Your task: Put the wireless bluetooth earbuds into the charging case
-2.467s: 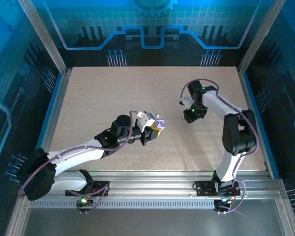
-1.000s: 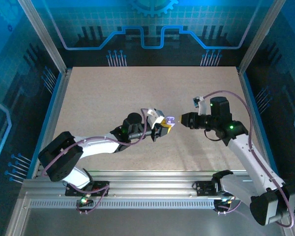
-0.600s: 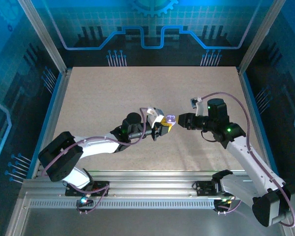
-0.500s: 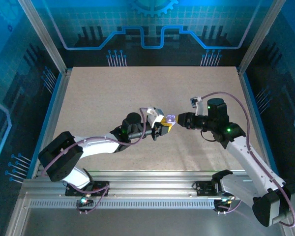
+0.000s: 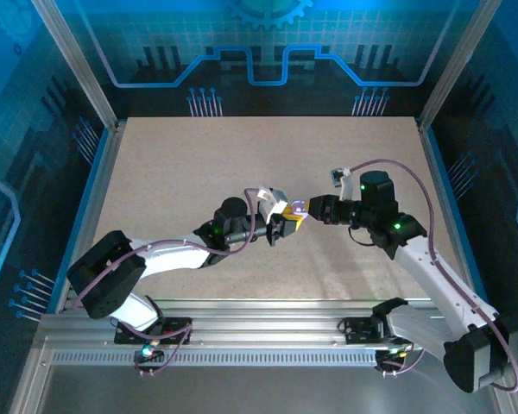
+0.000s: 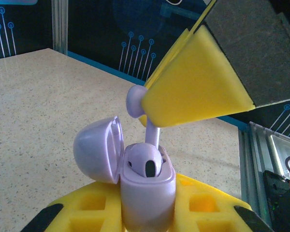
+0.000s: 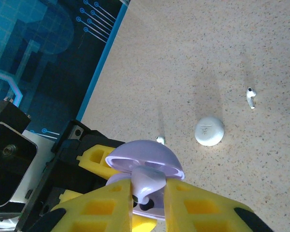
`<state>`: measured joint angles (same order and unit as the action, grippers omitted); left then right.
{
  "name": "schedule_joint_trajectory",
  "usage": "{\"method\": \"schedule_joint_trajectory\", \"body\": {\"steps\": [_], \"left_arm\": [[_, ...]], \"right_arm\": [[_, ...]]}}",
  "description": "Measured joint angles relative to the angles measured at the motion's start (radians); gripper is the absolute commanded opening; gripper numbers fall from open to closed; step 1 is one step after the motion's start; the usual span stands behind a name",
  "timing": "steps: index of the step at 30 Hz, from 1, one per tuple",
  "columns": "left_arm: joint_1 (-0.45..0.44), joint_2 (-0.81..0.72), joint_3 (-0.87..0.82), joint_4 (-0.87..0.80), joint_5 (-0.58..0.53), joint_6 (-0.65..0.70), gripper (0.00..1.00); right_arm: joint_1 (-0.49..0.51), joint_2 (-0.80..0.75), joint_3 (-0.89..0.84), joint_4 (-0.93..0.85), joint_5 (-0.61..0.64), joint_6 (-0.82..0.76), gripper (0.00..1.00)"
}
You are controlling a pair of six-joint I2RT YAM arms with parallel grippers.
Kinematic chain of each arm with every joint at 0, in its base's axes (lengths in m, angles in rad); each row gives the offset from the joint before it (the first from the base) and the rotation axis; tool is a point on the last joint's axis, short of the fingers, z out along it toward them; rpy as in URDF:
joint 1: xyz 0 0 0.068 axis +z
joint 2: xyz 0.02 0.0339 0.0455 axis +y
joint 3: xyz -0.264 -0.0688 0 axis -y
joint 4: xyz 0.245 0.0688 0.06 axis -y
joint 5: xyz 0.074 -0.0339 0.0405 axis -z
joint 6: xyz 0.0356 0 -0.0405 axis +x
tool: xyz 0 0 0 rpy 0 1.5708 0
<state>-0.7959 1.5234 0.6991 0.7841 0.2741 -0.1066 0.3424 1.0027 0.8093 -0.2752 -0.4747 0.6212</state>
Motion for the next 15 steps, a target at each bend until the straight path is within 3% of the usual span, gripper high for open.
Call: {"method": "schedule_joint_trajectory", "body": {"steps": [15], "left_arm": [[-0.002, 0.000, 0.000, 0.007, -0.007, 0.000, 0.19]], "right_arm": [[0.011, 0.000, -0.006, -0.018, 0.005, -0.011, 0.23]]}}
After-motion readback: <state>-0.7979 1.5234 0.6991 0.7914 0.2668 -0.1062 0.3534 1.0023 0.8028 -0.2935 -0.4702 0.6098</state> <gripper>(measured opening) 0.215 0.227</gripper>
